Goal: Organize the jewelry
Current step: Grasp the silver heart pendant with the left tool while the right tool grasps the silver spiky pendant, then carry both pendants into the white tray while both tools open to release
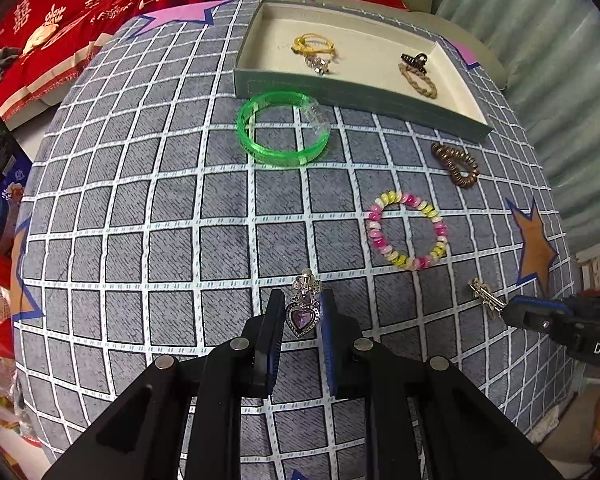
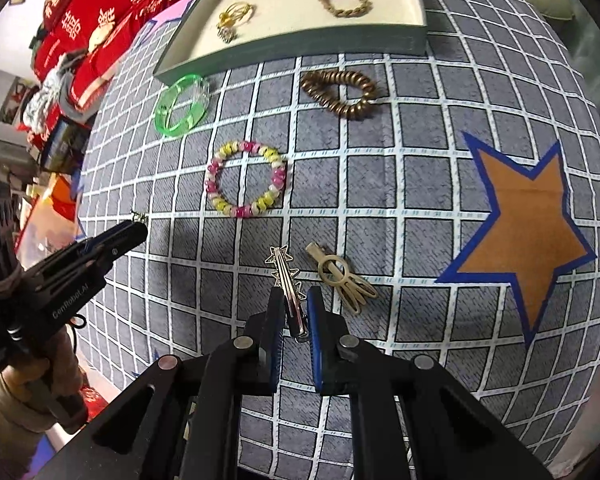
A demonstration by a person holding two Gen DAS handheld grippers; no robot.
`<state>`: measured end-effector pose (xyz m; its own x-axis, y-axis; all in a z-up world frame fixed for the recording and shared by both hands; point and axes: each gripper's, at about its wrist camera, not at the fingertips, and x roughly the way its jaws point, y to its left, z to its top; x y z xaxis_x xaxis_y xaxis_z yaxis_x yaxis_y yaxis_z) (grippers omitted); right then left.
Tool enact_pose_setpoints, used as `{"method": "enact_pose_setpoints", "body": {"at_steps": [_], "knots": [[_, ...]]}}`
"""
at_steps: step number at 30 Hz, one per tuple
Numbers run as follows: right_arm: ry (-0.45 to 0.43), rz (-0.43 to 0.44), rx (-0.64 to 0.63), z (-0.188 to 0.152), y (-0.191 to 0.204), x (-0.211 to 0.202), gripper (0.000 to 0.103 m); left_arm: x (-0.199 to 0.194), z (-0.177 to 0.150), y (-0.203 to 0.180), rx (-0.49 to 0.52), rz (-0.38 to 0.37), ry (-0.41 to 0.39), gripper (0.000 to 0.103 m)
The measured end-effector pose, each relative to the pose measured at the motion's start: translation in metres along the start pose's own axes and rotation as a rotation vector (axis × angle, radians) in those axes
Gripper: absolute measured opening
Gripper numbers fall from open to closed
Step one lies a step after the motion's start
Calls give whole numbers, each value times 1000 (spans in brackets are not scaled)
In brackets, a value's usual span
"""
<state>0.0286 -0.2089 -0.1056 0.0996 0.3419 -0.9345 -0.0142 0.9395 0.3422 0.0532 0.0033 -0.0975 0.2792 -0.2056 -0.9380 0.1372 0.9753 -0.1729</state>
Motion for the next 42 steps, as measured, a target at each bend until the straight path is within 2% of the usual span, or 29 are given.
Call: {"method": "enact_pose_setpoints", "body": {"at_steps": [9, 15, 23, 31, 42], "knots": [[-23, 28, 33, 12, -6, -14, 12, -8, 13, 0, 0, -16, -32, 28], [-66, 39, 38, 32, -8, -27, 12, -14, 30, -8, 1, -38, -64, 28], [-134, 48, 37, 73, -15, -48, 12, -19, 65, -15, -4, -54, -114, 28], [-192, 49, 20, 125, -23, -65, 12, -20, 114, -19, -5, -48, -176, 28], [-200, 51, 4, 190, -32, -49, 12, 13, 175, -28, -3, -7, -194, 28]]}}
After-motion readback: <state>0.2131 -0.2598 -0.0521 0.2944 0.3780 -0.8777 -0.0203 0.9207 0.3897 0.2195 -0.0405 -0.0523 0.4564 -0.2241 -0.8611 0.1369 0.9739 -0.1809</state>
